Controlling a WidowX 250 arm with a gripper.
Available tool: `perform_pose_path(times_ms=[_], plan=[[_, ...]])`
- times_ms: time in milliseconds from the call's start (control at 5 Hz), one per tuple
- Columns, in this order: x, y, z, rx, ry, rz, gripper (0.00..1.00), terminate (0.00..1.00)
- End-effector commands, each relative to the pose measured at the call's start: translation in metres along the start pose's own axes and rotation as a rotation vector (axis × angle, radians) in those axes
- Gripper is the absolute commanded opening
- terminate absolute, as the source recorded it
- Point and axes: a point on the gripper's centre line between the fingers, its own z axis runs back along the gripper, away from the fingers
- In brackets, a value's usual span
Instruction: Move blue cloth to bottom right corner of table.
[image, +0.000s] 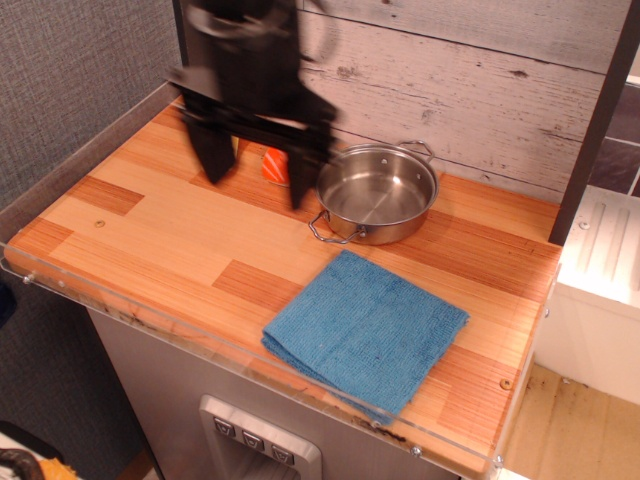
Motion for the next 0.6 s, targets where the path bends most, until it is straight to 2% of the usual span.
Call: perform_pose_path(times_ms=[0, 200, 400], plan=[[-0.0002, 0.0625, 0.0044, -0.058, -0.007, 0.021, 1.00, 0.00], [-0.0002, 0.0625, 0.0044, -0.058, -0.007, 0.021, 1.00, 0.00], [-0.0002, 0.0625, 0.0044, -0.058, -0.007, 0.021, 1.00, 1.00]])
